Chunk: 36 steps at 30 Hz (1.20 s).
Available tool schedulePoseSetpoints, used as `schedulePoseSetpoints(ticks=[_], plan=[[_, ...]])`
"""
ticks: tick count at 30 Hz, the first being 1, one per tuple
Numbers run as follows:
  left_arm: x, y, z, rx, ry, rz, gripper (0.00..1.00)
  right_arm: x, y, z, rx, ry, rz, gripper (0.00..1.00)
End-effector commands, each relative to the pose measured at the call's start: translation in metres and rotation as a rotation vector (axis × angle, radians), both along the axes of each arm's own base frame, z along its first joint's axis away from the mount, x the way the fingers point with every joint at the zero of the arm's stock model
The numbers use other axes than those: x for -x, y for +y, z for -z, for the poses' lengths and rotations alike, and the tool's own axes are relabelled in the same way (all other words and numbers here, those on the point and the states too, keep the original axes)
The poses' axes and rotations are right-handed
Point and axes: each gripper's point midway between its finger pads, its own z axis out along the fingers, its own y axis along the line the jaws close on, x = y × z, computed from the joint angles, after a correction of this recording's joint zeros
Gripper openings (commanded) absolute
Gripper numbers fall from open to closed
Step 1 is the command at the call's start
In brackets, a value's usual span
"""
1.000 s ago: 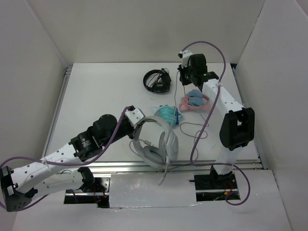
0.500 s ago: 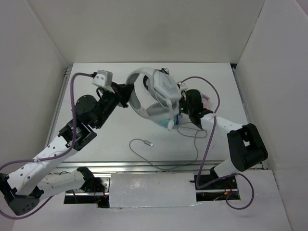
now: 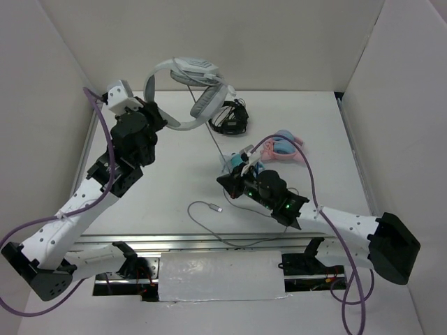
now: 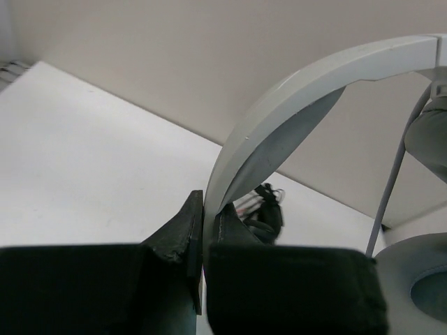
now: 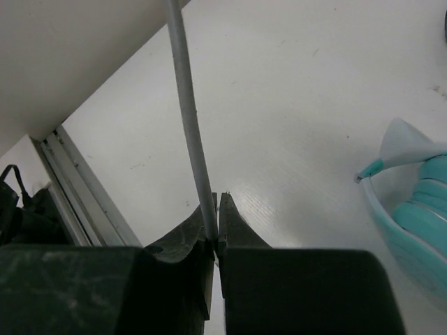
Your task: Wrap the headphones
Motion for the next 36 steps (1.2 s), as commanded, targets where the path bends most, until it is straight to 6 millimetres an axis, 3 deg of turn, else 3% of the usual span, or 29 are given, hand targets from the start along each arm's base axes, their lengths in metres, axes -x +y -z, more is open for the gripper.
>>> schedulePoseSetpoints(ticks=[1, 2, 7, 9, 13, 15, 16, 20, 21, 25, 30, 33, 34, 36], plan=[[0.001, 0.039, -0.03, 0.119, -0.075, -0.233, 0.0, -0.006, -0.017, -0.01, 0.104, -0.062, 0.183, 0.0], [0.0, 0.043, -0.028, 0.132, -0.064, -0.262, 0.0, 0.004, -0.012, -0.015, 0.128, -0.073, 0.165, 0.0], [-0.007, 0.053, 0.01, 0.005, 0.048, -0.377, 0.0, 0.007, -0.032, -0.051, 0.243, -0.195, 0.373, 0.0], [-0.01, 0.053, 0.027, -0.063, 0.101, -0.402, 0.0, 0.014, -0.031, -0.071, 0.239, -0.242, 0.409, 0.01], [-0.009, 0.048, 0.078, -0.208, 0.246, -0.415, 0.0, 0.004, -0.041, -0.11, 0.297, -0.363, 0.556, 0.05], [-0.01, 0.041, 0.1, -0.283, 0.309, -0.403, 0.0, -0.004, -0.046, -0.115, 0.351, -0.39, 0.638, 0.05], [-0.006, 0.042, 0.112, -0.333, 0.352, -0.398, 0.0, -0.009, -0.058, -0.131, 0.374, -0.417, 0.72, 0.05], [0.01, 0.028, 0.154, -0.477, 0.465, -0.338, 0.0, -0.022, -0.072, -0.155, 0.403, -0.481, 0.831, 0.07], [0.018, 0.029, 0.17, -0.521, 0.495, -0.332, 0.0, -0.023, -0.071, -0.159, 0.398, -0.49, 0.834, 0.08], [0.034, 0.017, 0.201, -0.615, 0.557, -0.236, 0.0, -0.028, -0.072, -0.181, 0.378, -0.526, 0.855, 0.11], [0.041, 0.004, 0.216, -0.577, 0.547, -0.113, 0.0, -0.031, -0.1, -0.204, 0.411, -0.566, 0.956, 0.22], [0.044, -0.009, 0.211, -0.58, 0.504, 0.032, 0.0, -0.036, -0.104, -0.208, 0.453, -0.588, 0.934, 0.3], [0.043, -0.014, 0.215, -0.609, 0.482, 0.081, 0.0, -0.039, -0.094, -0.206, 0.487, -0.606, 0.874, 0.32], [0.048, -0.024, 0.206, -0.598, 0.424, 0.178, 0.0, -0.046, -0.096, -0.208, 0.493, -0.608, 0.831, 0.31]])
